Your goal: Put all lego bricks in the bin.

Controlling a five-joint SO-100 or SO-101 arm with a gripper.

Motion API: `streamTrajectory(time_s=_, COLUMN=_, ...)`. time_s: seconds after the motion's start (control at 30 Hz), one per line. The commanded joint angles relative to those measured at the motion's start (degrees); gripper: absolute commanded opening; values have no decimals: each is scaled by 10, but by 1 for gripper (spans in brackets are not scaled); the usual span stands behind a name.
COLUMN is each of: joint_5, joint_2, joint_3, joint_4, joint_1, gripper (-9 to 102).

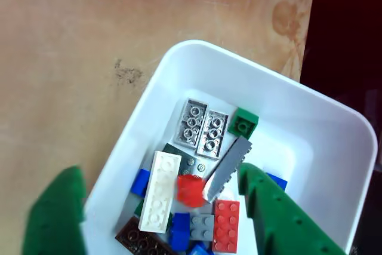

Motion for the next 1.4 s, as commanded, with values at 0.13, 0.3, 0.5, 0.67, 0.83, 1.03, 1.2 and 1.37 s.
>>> streamTrajectory(time_s=0.13, joint_5=123, joint_2=-123, joint_3=-87, joint_4=-83, joint_1=-170, gripper=38)
streamTrajectory(time_s=0.3, joint_5=114, joint_2=-367, joint_3=-164, joint_4=-283, joint_1=-354, gripper=26)
streamTrajectory(time_s=0.5, joint_5=125, joint_2=-454, joint_3=-163, joint_4=-373, joint_1=-442, gripper=26)
streamTrajectory(time_s=0.67, joint_5=76, joint_2=-426, joint_3=-58, joint_4=-524, joint_1=-482, gripper=26)
streamTrajectory(time_s=0.83, joint_5=33, joint_2=-451, joint_3=11, joint_4=-679, joint_1=-505, gripper=26)
streamTrajectory(time_s=1.03, joint_5=52, joint_2=-474, joint_3=69, joint_4=-736, joint_1=-483, gripper=26)
streamTrajectory(time_s=1.2, joint_5=70, joint_2=-545, joint_3=84, joint_4=-805, joint_1=-469, gripper=26)
streamTrajectory(time_s=1.37, joint_5=106, joint_2=-624, joint_3=59, joint_4=-853, joint_1=-468, gripper=26)
